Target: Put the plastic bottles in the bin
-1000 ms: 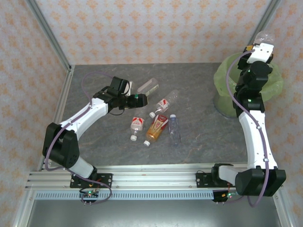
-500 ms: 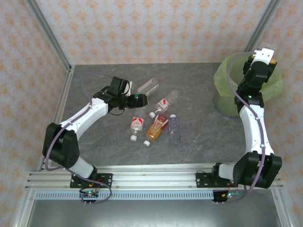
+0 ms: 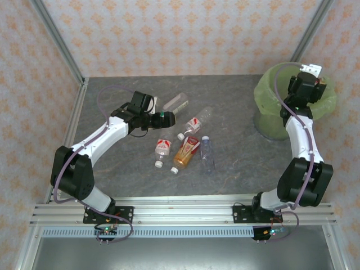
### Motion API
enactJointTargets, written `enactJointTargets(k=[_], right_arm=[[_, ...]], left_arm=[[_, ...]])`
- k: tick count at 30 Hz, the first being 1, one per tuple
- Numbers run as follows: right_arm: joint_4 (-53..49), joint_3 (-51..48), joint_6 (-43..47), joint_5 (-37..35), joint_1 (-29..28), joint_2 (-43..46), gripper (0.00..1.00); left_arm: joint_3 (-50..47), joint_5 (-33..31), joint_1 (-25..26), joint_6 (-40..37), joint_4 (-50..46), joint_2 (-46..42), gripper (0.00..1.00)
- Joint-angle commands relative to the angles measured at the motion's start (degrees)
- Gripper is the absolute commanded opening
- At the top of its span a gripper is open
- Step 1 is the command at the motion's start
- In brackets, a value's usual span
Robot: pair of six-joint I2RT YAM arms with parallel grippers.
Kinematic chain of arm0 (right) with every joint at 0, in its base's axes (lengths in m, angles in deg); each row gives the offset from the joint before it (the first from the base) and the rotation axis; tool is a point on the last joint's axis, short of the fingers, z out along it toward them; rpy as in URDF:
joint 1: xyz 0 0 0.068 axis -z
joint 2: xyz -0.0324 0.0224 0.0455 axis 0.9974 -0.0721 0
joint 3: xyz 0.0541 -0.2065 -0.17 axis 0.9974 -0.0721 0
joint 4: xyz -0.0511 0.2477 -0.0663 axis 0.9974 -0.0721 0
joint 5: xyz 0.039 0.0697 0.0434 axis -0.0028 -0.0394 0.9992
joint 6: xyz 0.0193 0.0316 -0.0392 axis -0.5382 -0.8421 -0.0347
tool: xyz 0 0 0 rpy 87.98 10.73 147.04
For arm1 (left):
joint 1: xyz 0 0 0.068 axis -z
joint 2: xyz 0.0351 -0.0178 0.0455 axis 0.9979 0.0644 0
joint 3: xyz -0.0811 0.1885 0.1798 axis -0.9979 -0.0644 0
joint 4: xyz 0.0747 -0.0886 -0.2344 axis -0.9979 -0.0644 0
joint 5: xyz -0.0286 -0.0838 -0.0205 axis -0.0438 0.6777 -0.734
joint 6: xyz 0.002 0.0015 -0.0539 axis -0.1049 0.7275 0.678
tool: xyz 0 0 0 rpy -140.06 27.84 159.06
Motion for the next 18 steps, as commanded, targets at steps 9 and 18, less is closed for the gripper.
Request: enactJointTargets(k=[9, 18], right_arm=[[-20.07, 8.94, -16.14, 5.10, -0.06, 3.32, 0.99], [-21.26, 6.93, -23.27, 18.43, -0.37, 7.36, 0.99]], left_arm=[[-0.07, -10.61, 2.63, 2.22, -6.14, -2.28, 1.00], [-3.38, -15.38, 3.21, 4.87, -8.89, -4.98, 1.00]])
